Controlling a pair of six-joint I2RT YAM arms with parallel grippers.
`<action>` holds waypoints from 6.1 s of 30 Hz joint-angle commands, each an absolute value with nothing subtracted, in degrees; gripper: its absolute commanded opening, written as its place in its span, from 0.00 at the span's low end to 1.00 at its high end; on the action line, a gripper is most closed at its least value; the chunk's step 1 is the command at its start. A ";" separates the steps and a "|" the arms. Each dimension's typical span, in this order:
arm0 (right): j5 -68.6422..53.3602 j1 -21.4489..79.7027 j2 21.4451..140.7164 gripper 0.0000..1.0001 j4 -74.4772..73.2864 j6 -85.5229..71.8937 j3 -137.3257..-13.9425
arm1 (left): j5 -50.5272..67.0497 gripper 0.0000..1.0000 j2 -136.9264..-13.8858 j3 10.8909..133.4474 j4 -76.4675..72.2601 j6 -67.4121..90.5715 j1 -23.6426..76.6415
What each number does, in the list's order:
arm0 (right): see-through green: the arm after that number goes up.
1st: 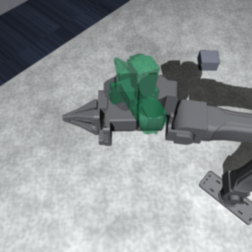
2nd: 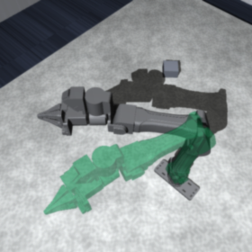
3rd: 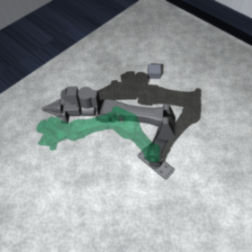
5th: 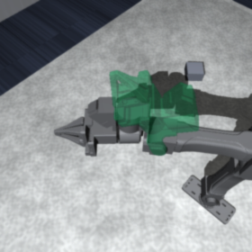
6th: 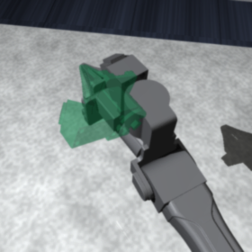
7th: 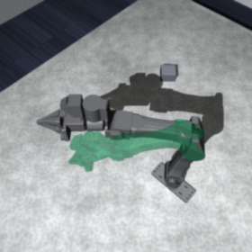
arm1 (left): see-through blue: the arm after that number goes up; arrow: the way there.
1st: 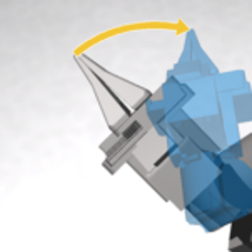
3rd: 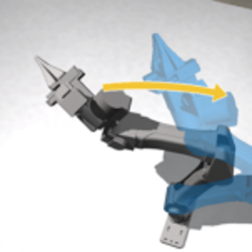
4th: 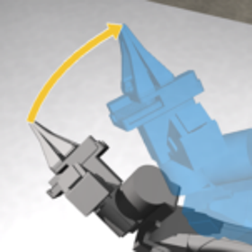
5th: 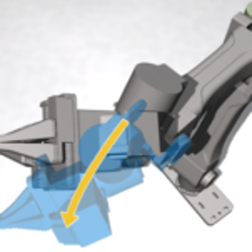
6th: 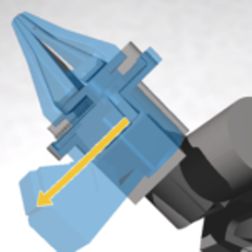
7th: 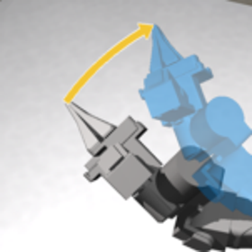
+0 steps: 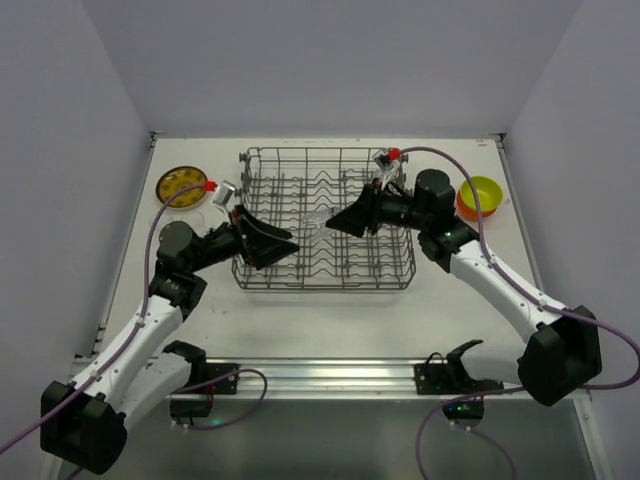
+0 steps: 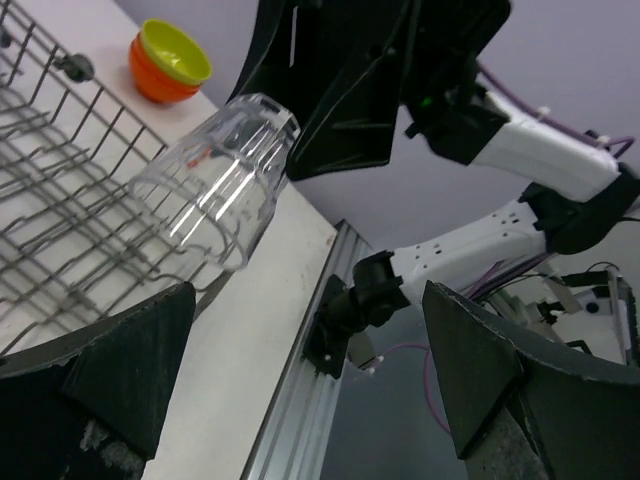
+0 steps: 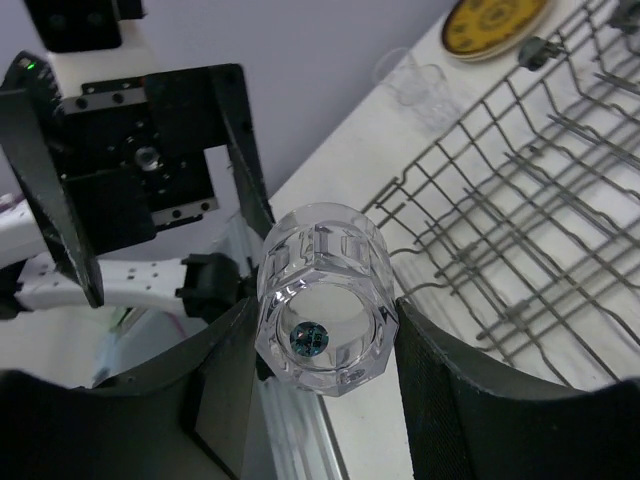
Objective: Unload the mixed dishes from the dish rack
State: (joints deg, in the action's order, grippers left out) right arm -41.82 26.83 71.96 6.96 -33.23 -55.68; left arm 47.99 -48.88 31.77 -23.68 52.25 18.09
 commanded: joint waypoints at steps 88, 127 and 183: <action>-13.45 21.27 60.03 0.99 -17.40 -25.22 -52.91 | -1.93 0.39 -91.15 71.80 48.51 25.49 -23.11; 14.06 21.80 108.53 0.91 -34.52 -18.11 -100.79 | -5.27 1.00 -30.15 43.42 26.90 19.95 12.74; 19.78 19.60 130.34 0.40 -37.09 -12.30 -117.69 | -3.87 1.00 -35.16 43.24 26.98 20.21 14.06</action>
State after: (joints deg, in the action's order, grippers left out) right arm 18.52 19.81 133.21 -38.24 -12.19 -117.64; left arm -3.64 -35.35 43.27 28.82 19.94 13.58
